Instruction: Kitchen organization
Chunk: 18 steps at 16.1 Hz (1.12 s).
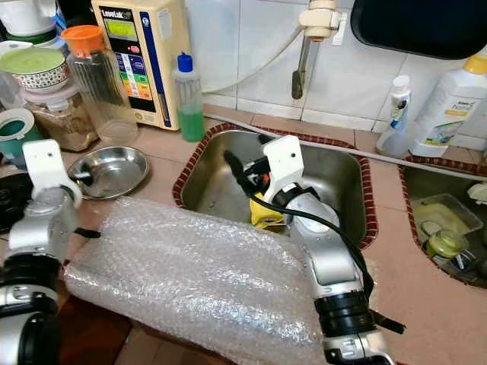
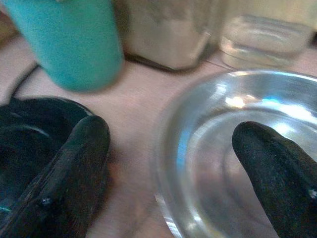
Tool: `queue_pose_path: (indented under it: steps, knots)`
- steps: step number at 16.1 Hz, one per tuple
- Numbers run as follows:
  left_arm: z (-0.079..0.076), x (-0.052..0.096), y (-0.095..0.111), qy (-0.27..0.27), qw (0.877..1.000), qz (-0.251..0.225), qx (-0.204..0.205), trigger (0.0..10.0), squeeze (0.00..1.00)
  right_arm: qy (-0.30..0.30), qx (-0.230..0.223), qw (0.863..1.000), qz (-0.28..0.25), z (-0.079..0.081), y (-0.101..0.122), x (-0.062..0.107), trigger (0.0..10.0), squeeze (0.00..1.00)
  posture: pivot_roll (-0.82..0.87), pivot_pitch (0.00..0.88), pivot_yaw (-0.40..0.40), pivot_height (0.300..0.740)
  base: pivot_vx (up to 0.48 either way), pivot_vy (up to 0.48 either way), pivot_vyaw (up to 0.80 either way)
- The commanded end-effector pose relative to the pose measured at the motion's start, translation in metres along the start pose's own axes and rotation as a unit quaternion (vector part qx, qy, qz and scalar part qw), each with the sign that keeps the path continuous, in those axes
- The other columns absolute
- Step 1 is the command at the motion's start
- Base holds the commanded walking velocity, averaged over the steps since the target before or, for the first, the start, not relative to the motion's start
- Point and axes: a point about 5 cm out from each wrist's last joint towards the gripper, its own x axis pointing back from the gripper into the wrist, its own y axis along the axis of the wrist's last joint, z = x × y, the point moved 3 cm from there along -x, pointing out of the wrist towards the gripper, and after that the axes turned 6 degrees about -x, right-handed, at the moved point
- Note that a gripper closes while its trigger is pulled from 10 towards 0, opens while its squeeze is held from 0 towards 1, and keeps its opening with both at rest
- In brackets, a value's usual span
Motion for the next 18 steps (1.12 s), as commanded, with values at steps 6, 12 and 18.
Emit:
queue_pose_path:
  steps: [6, 12, 18]
  knots:
    - [-0.019, -0.003, -0.009, -0.039, 0.996, 0.066, 0.053, 10.0, 0.0, 0.187, -0.018, 0.981, 0.037, 0.045, 0.008, 0.017, 10.0, 0.0, 0.04, 0.0, 0.012, 0.74, 0.0, 0.0, 0.0]
    - [-0.022, -0.005, -0.013, -0.048, 0.987, 0.105, 0.111, 10.0, 0.0, 0.212, -0.014, 0.975, 0.059, 0.053, 0.004, 0.024, 10.0, 0.0, 0.05, 0.0, 0.017, 0.74, 0.0, 0.0, 0.0]
    - [-0.03, -0.006, -0.014, -0.071, 0.98, 0.129, 0.131, 0.0, 0.0, 0.212, -0.011, 0.975, 0.066, 0.052, 0.001, 0.026, 10.0, 0.0, 0.04, 0.0, 0.019, 0.74, 0.0, 0.0, 0.0]
